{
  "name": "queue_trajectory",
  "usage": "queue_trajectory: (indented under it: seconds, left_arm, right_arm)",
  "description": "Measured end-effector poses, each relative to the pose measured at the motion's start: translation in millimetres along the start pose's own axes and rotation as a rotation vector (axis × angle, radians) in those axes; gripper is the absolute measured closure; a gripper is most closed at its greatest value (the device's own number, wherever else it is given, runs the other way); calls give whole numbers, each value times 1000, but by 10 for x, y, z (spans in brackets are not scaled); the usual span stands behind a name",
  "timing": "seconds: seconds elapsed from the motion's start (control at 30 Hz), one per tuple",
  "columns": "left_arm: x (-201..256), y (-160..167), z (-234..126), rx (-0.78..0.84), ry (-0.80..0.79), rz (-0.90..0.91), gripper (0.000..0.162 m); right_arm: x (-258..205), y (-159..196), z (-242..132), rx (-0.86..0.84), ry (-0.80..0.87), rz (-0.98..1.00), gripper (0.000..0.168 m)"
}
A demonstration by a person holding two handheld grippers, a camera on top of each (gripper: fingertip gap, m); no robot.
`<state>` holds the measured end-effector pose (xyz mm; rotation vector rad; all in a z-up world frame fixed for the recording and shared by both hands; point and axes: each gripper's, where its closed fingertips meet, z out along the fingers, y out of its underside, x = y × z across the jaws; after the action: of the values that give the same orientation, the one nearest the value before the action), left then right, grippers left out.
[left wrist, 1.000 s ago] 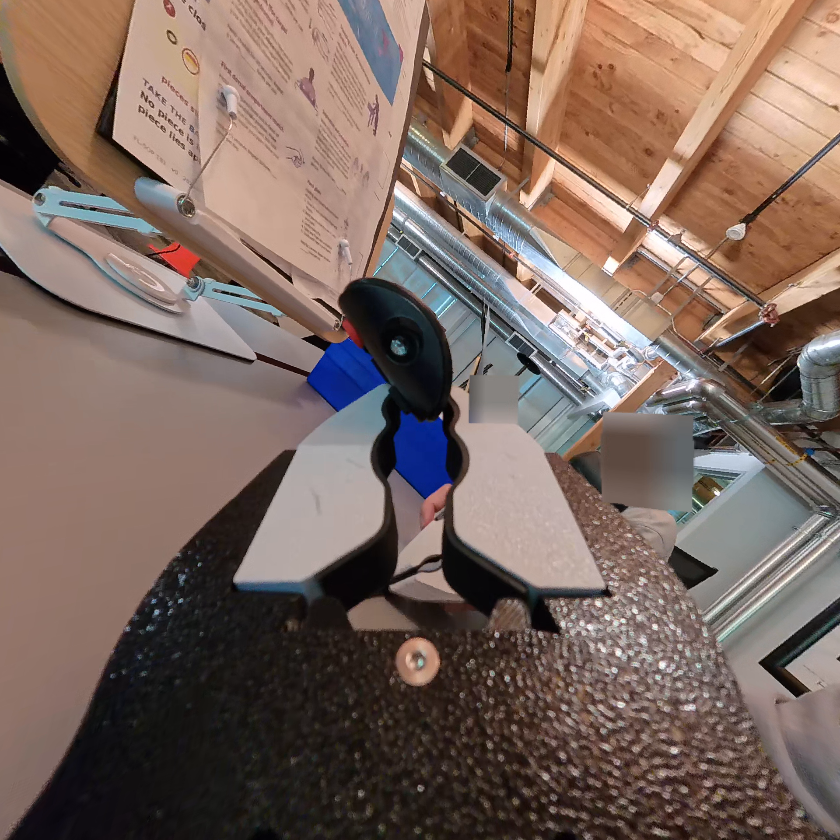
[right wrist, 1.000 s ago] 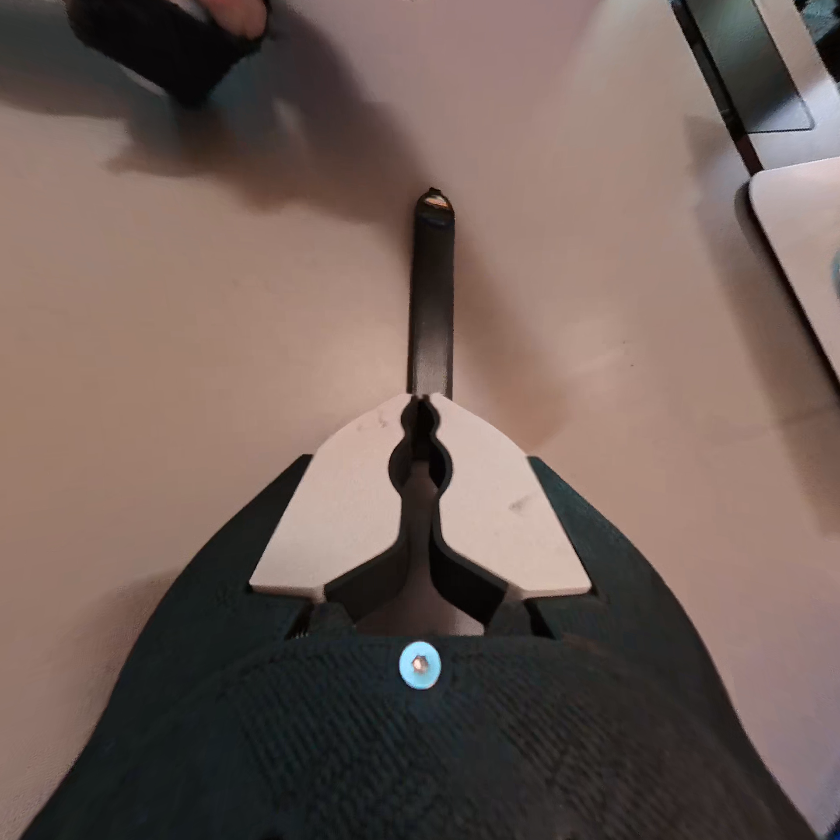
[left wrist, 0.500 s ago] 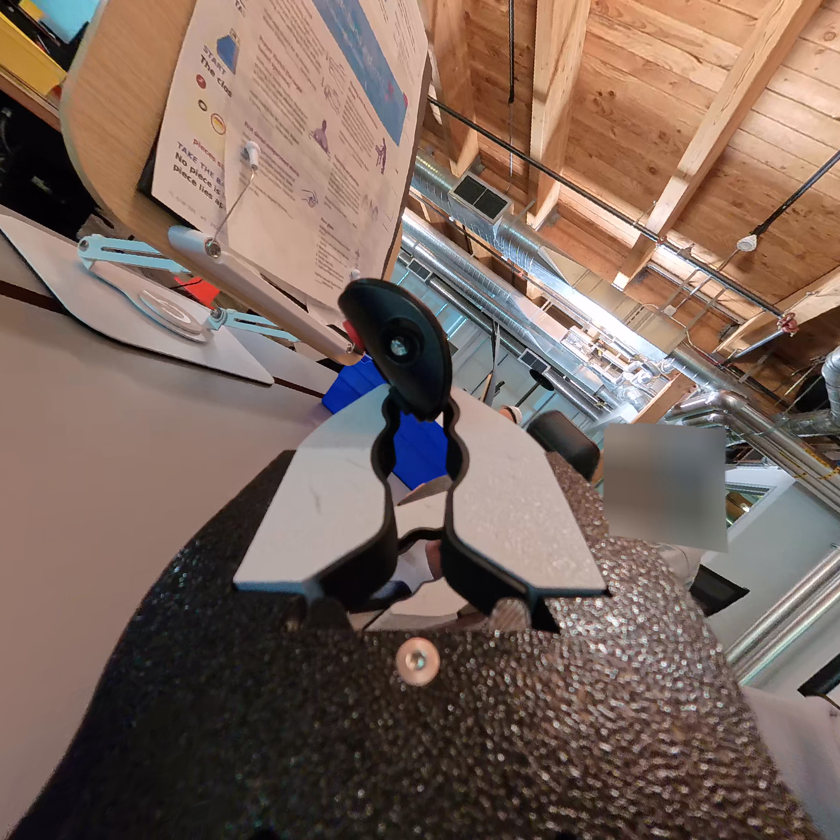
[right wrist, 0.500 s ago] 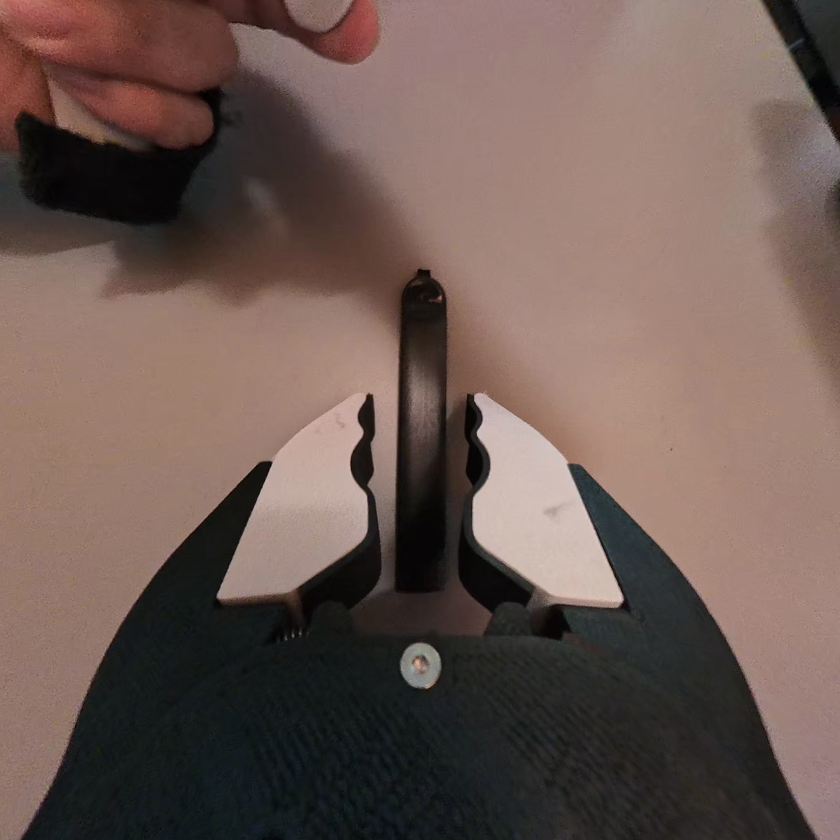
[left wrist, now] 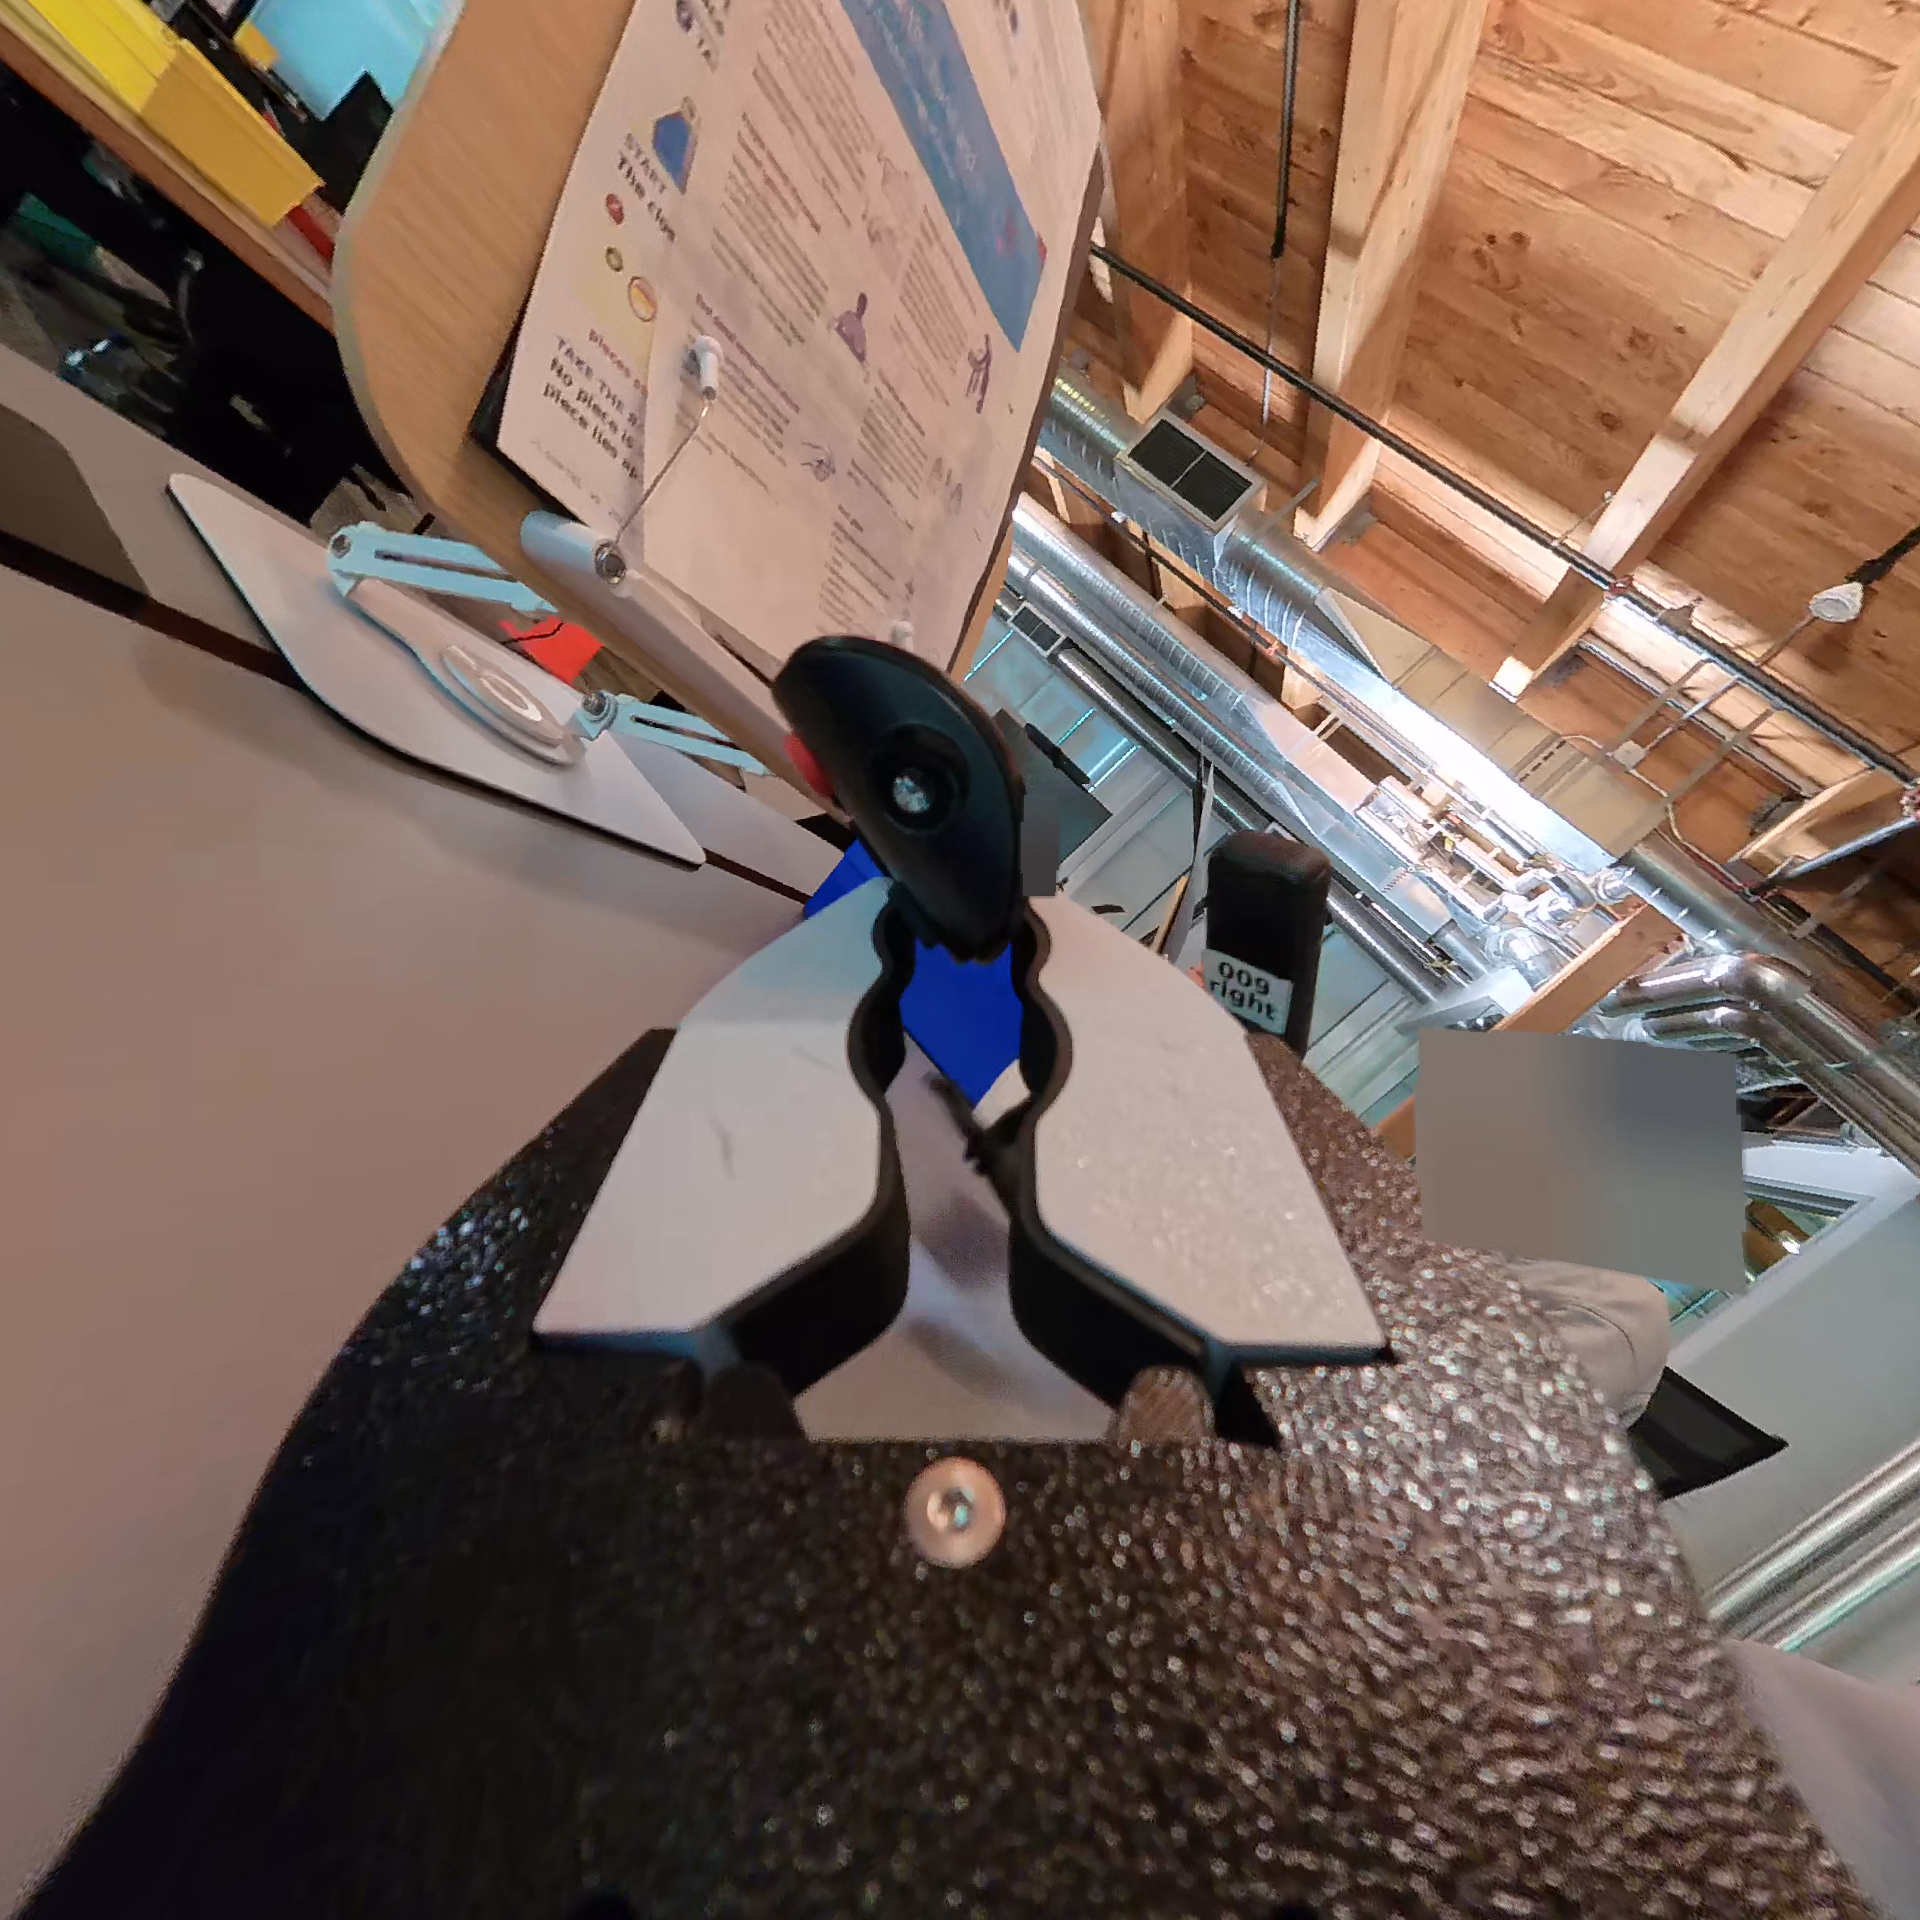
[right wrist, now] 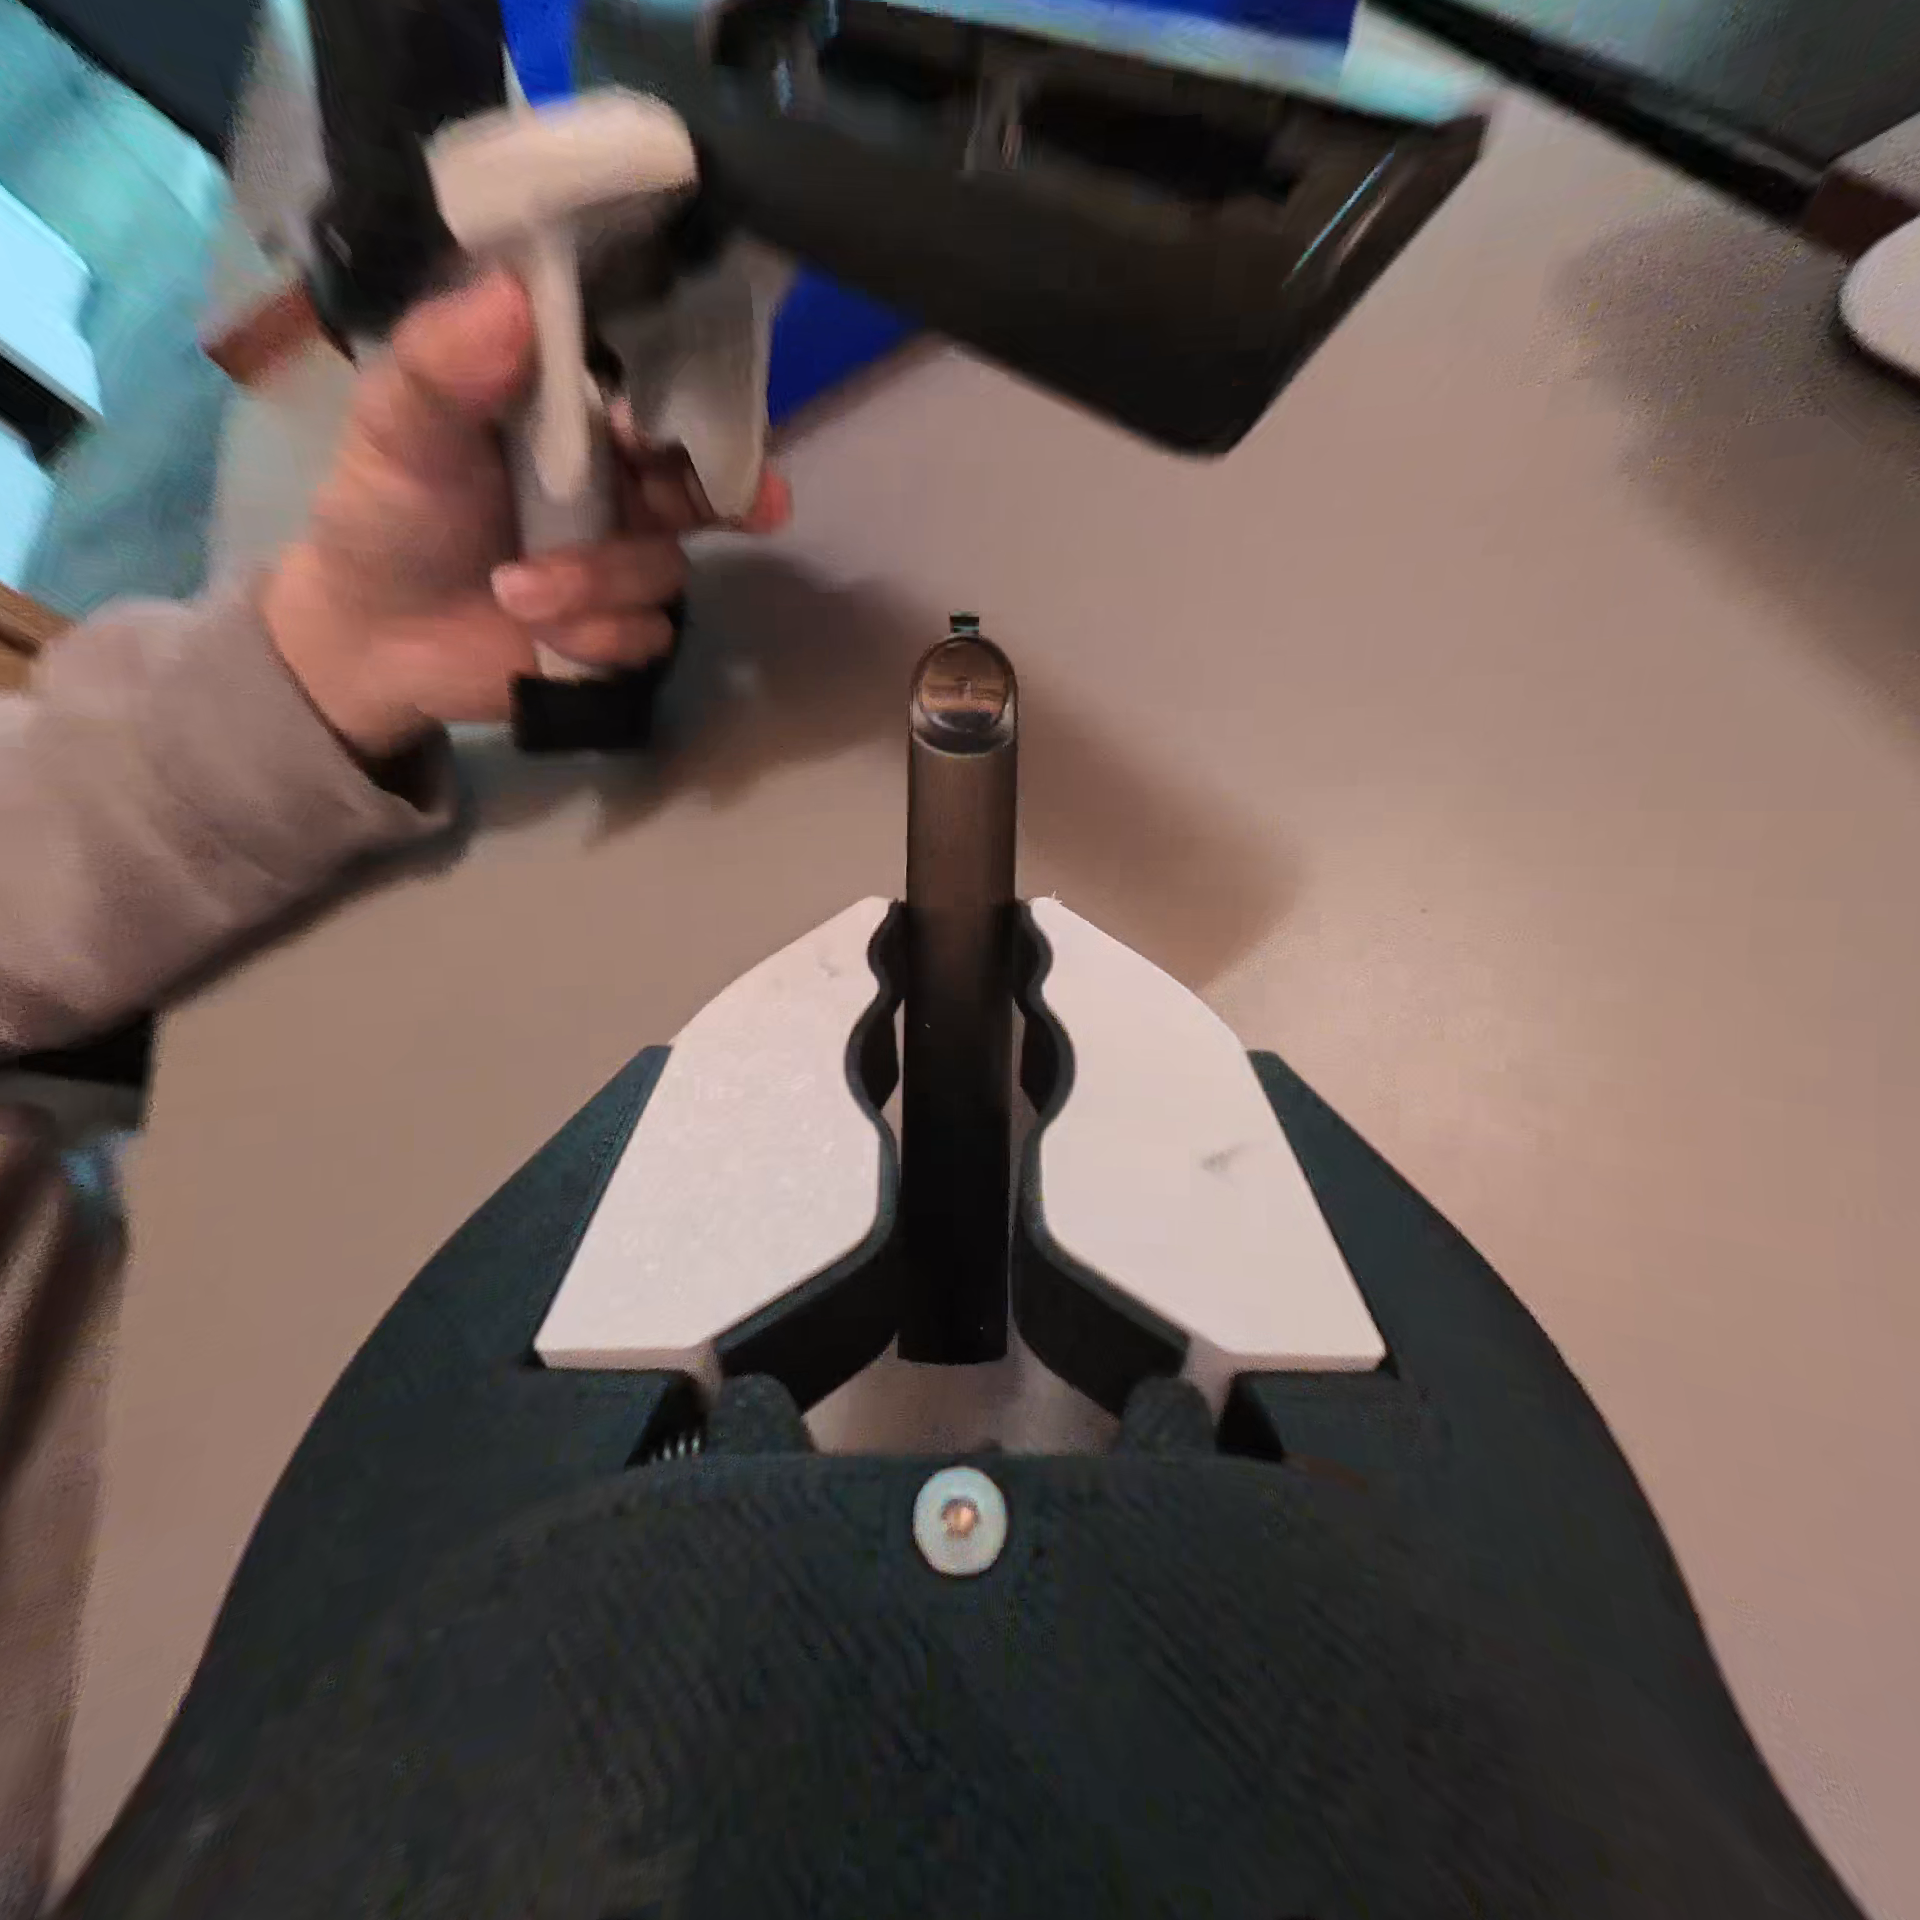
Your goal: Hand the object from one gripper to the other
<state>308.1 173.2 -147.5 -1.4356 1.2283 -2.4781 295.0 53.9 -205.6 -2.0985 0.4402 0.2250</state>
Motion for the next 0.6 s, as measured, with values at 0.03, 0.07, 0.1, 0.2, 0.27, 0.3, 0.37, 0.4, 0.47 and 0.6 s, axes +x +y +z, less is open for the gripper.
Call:
queue_trajectory:
  seconds: [0.03, 0.07, 0.1, 0.2, 0.27, 0.3, 0.37, 0.4, 0.47, 0.6]
  left_arm:
    - [-17, 17, 3, -11, -10, -15, 144]
    - [-36, 42, 10, -25, -21, -29, 145]
    - [-56, 71, 16, -42, -35, -38, 145]
    - [-104, 151, 24, -94, -84, -34, 145]
    - [-103, 174, 29, -111, -91, -41, 145]
    - [-86, 195, 36, -128, -81, -41, 145]
    - [-36, 259, 63, -175, -55, -41, 145]
    - [3, 305, 78, -205, -34, -42, 145]
    - [102, 426, 105, -284, 21, -55, 145]
    - [266, 651, 130, -417, 121, -60, 145]
  right_arm:
    - [-10, -56, -97, 31, -4, 14, 149]
    - [-26, -115, -176, 55, 5, 17, 149]
    - [-65, -177, -238, 69, 13, 13, 149]
    - [-319, -327, -372, 39, 26, -129, 149]
    - [-397, -476, -456, 50, 122, -289, 149]
    - [-400, -606, -497, 97, 182, -345, 149]
    - [-461, -819, -534, 201, 239, -541, 149]
    - [-479, -843, -522, 219, 253, -641, 149]
    - [-385, -781, -459, 159, 309, -725, 149]
    - [-229, -485, -386, -87, 359, -812, 149]
